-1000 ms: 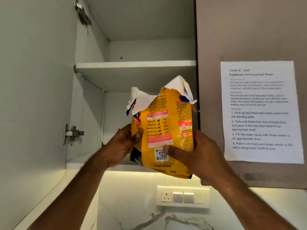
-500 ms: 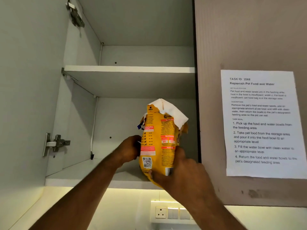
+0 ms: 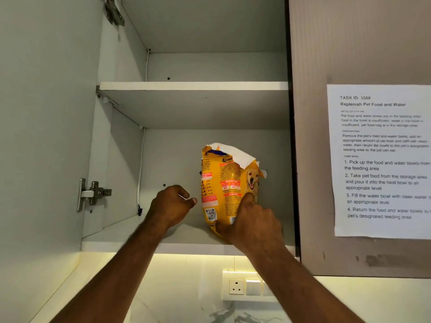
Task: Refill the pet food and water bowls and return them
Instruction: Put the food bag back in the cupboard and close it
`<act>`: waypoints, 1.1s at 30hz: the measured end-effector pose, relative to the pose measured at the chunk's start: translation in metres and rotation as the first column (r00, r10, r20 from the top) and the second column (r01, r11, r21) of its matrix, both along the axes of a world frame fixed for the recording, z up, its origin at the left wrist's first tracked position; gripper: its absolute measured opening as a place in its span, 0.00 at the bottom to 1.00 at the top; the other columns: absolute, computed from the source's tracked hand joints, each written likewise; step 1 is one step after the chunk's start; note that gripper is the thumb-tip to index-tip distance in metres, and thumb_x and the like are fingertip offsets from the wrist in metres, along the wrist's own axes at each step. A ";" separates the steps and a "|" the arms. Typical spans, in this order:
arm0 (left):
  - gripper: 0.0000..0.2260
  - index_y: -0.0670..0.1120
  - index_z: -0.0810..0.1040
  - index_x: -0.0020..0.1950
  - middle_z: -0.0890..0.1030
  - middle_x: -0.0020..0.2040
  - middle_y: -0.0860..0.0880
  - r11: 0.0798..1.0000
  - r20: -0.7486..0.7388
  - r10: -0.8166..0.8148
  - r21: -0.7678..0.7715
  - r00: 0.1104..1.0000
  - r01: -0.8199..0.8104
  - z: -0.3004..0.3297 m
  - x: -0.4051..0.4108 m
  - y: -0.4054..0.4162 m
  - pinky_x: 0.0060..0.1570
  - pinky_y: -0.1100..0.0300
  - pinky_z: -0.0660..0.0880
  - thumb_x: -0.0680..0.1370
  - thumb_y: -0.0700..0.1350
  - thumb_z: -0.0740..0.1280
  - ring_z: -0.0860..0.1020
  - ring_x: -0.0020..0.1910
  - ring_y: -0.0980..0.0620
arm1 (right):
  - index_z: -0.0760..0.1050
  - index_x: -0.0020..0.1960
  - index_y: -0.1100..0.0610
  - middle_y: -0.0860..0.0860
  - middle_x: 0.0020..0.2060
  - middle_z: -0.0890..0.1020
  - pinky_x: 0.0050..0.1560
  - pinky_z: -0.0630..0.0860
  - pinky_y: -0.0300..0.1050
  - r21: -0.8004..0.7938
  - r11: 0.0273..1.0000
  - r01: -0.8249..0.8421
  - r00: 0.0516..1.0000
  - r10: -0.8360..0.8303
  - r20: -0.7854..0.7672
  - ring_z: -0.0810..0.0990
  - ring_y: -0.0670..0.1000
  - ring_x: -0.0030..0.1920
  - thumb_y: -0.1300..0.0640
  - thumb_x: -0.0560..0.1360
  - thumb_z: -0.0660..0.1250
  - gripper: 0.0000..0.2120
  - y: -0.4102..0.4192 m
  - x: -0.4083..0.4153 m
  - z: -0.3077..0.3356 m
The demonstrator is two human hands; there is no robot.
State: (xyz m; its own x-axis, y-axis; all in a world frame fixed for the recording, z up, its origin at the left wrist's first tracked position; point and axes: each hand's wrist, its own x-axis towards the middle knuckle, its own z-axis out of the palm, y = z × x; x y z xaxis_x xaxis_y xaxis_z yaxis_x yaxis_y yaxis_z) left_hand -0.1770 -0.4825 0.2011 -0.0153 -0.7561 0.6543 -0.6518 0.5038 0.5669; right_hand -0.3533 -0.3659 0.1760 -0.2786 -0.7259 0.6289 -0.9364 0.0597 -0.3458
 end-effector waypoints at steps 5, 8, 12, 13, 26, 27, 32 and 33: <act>0.16 0.48 0.80 0.58 0.79 0.45 0.53 0.996 -0.078 -0.087 -0.033 0.993 0.085 -0.003 0.010 0.029 0.53 0.53 0.78 0.75 0.56 0.75 0.80 0.48 0.50 | 0.59 0.76 0.52 0.53 0.62 0.81 0.59 0.80 0.55 0.000 0.999 0.053 0.999 -0.053 -0.007 0.83 0.59 0.60 0.25 0.70 0.68 0.46 -0.002 0.005 0.003; 0.16 0.48 0.81 0.57 0.80 0.43 0.55 0.991 -0.121 -0.128 -0.063 0.984 0.121 -0.009 0.014 0.048 0.51 0.52 0.80 0.75 0.55 0.75 0.81 0.46 0.50 | 0.59 0.76 0.53 0.53 0.62 0.81 0.59 0.79 0.55 0.019 0.997 0.080 0.997 -0.080 -0.022 0.83 0.59 0.60 0.25 0.70 0.68 0.47 0.006 0.007 0.003; 0.16 0.48 0.80 0.58 0.83 0.49 0.53 0.972 -0.190 -0.226 -0.114 0.955 0.208 -0.019 0.019 0.072 0.49 0.58 0.76 0.75 0.53 0.76 0.82 0.48 0.51 | 0.57 0.77 0.52 0.53 0.64 0.80 0.57 0.81 0.54 -0.077 0.993 0.090 0.996 -0.092 -0.024 0.82 0.58 0.60 0.23 0.68 0.68 0.50 0.022 0.013 -0.006; 0.16 0.48 0.80 0.60 0.83 0.52 0.53 0.965 -0.190 -0.251 -0.124 0.949 0.230 -0.021 0.020 0.077 0.49 0.59 0.75 0.75 0.53 0.75 0.81 0.48 0.51 | 0.56 0.78 0.51 0.53 0.66 0.79 0.57 0.81 0.55 -0.123 0.989 0.081 0.996 -0.083 -0.012 0.82 0.58 0.61 0.22 0.67 0.68 0.51 0.027 0.016 -0.010; 0.21 0.48 0.75 0.67 0.79 0.64 0.51 0.922 -0.175 -0.308 -0.298 0.935 0.248 -0.032 0.033 0.172 0.48 0.64 0.74 0.76 0.52 0.74 0.77 0.56 0.54 | 0.63 0.78 0.51 0.51 0.71 0.77 0.57 0.80 0.52 -0.392 0.920 -0.007 0.995 -0.032 -0.094 0.80 0.56 0.66 0.23 0.71 0.59 0.46 0.144 0.046 -0.016; 0.22 0.48 0.75 0.67 0.79 0.64 0.51 0.920 -0.177 -0.308 -0.307 0.935 0.245 -0.031 0.034 0.181 0.50 0.62 0.76 0.76 0.52 0.74 0.77 0.57 0.54 | 0.63 0.78 0.52 0.52 0.71 0.77 0.56 0.80 0.51 -0.407 0.913 -0.014 0.995 -0.029 -0.099 0.80 0.56 0.65 0.23 0.71 0.61 0.45 0.155 0.046 -0.015; 0.21 0.48 0.75 0.66 0.79 0.64 0.51 0.919 -0.197 -0.281 -0.338 0.939 0.204 -0.031 0.034 0.233 0.48 0.64 0.74 0.76 0.53 0.74 0.77 0.56 0.54 | 0.65 0.77 0.53 0.52 0.72 0.76 0.56 0.79 0.51 -0.437 0.899 -0.038 0.993 -0.014 -0.116 0.79 0.58 0.67 0.28 0.73 0.67 0.42 0.218 0.051 -0.016; 0.22 0.48 0.75 0.66 0.78 0.64 0.51 0.921 -0.203 -0.279 -0.334 0.939 0.202 -0.032 0.033 0.244 0.47 0.65 0.73 0.76 0.53 0.73 0.77 0.57 0.54 | 0.66 0.77 0.53 0.52 0.71 0.77 0.54 0.78 0.50 -0.446 0.894 -0.044 0.993 -0.011 -0.120 0.79 0.57 0.66 0.29 0.73 0.68 0.41 0.232 0.051 -0.017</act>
